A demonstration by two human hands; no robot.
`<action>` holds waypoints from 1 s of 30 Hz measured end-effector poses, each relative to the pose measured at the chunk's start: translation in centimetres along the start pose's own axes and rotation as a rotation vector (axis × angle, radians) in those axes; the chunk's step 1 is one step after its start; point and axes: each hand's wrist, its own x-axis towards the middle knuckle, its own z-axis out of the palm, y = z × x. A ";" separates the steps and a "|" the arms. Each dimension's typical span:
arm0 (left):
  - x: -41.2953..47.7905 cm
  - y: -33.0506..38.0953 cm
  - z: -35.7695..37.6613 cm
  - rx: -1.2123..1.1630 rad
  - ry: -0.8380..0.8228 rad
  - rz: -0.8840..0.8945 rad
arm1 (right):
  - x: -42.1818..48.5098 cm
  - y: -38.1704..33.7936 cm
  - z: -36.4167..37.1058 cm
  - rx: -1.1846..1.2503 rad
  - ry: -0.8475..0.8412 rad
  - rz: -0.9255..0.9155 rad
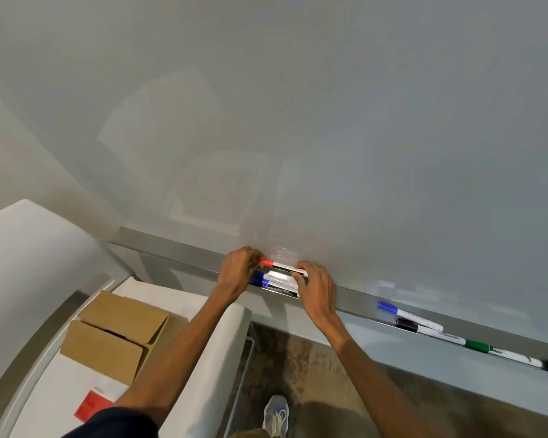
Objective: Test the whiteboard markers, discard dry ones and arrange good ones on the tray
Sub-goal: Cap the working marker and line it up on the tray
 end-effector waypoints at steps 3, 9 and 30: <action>0.0 -1.2 1.1 0.007 0.000 -0.009 | -0.3 0.5 2.2 -0.087 0.031 -0.009; -0.3 -2.4 3.2 -0.090 0.005 -0.077 | -0.9 1.0 5.1 -0.156 0.092 0.024; -1.3 -3.0 5.5 -0.454 0.074 -0.246 | -2.4 1.6 6.0 0.072 0.258 0.249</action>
